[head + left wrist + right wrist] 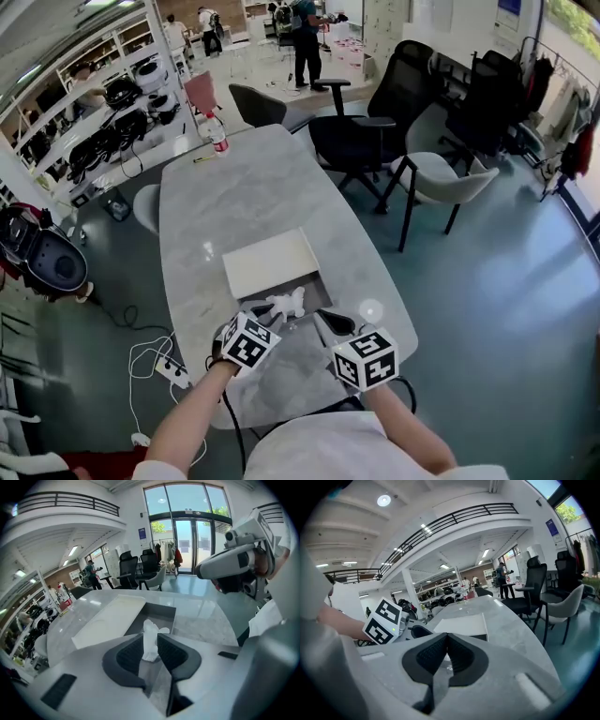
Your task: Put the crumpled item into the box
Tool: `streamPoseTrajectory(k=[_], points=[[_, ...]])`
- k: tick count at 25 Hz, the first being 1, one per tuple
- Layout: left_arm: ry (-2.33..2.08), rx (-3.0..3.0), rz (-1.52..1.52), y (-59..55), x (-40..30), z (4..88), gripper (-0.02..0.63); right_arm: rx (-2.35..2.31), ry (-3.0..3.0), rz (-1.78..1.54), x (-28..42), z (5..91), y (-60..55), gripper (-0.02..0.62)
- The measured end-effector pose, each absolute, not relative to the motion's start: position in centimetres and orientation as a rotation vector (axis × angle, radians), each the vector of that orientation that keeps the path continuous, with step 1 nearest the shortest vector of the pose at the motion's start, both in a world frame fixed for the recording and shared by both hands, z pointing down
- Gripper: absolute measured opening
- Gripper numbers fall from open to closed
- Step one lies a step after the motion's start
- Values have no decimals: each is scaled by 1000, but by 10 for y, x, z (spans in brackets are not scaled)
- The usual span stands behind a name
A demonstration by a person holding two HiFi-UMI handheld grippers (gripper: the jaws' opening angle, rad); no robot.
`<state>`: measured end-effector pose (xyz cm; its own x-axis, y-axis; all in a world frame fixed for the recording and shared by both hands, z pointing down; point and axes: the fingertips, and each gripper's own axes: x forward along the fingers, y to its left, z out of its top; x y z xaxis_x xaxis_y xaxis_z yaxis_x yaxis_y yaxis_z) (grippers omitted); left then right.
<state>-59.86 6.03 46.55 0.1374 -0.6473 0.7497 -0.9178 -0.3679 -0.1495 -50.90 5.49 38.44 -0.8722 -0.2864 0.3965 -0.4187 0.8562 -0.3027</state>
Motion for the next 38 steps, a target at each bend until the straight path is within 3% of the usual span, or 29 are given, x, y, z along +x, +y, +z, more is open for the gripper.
streamPoseTrajectory(k=[19, 38], points=[[-2072, 1748, 314, 110, -638, 392, 48, 224, -2769, 460, -557, 371, 58, 5], [-2128, 1657, 220, 107, -634, 395, 34, 187, -2777, 461, -557, 371, 39, 5]])
